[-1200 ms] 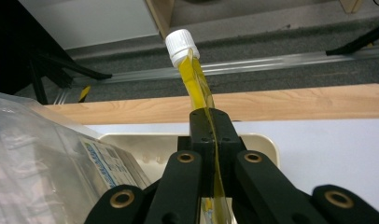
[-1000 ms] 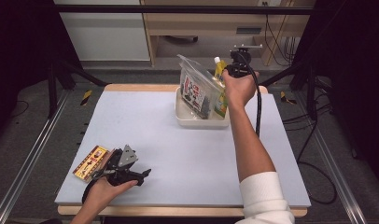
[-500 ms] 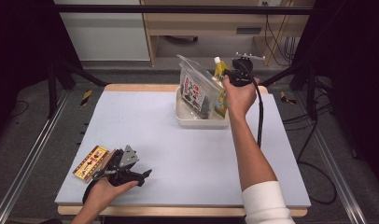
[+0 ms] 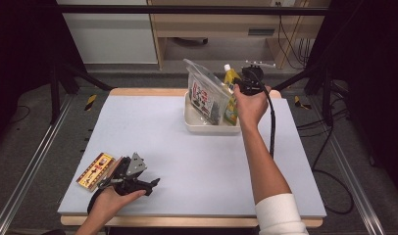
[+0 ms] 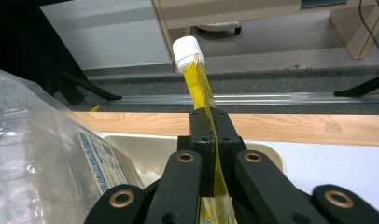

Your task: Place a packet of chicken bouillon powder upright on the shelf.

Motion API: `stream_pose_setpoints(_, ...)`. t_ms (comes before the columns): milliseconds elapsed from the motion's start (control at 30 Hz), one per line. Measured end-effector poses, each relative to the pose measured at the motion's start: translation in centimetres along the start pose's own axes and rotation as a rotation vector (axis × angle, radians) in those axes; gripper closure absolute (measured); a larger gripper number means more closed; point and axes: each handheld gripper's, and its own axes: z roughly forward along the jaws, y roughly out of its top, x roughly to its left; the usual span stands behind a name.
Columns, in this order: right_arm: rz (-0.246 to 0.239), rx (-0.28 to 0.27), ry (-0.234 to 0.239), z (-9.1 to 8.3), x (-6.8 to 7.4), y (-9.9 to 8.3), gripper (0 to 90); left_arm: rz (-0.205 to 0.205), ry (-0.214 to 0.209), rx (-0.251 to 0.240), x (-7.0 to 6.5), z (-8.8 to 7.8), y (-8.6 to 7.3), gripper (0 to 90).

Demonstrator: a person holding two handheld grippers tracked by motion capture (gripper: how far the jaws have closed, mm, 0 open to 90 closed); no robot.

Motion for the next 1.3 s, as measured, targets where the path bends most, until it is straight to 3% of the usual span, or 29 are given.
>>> stream_pose_setpoints(133, 0.000, 0.013, 0.003, -0.1, 0.0, 0.0, 88.9, 0.003, 0.001, 0.005, 0.1, 0.0, 0.0, 11.2)
stream_pose_setpoints(267, -0.012, 0.024, 0.018, -0.5, 0.0, 0.1, 77.2, 0.012, 0.002, 0.010, 0.1, -0.1, 0.0, 11.2)
stream_pose_setpoints(467, -0.043, -0.008, 0.041, -2.2, 0.0, 0.5, 69.1, 0.021, 0.010, 0.017, 0.3, -0.3, 0.0, 11.2)
stream_pose_setpoints(567, -0.081, -0.016, 0.048, -3.5, 0.1, 0.6, 67.0, 0.006, 0.015, 0.002, 0.3, -0.4, 0.0, 11.2)
stream_pose_setpoints(733, -0.163, -0.046, 0.060, -6.5, 0.2, 0.0, 64.7, 0.016, 0.034, 0.005, 0.5, -0.6, 0.0, 10.8)
stream_pose_setpoints(967, -0.199, -0.049, 0.101, -9.4, -0.5, -2.2, 60.9, 0.006, 0.045, 0.003, 0.8, -0.8, 0.0, 10.3)
stream_pose_setpoints(1300, -0.217, 0.006, 0.130, -11.1, -2.0, -8.3, 52.0, -0.004, 0.059, -0.001, 1.6, -1.3, -0.2, 7.9)
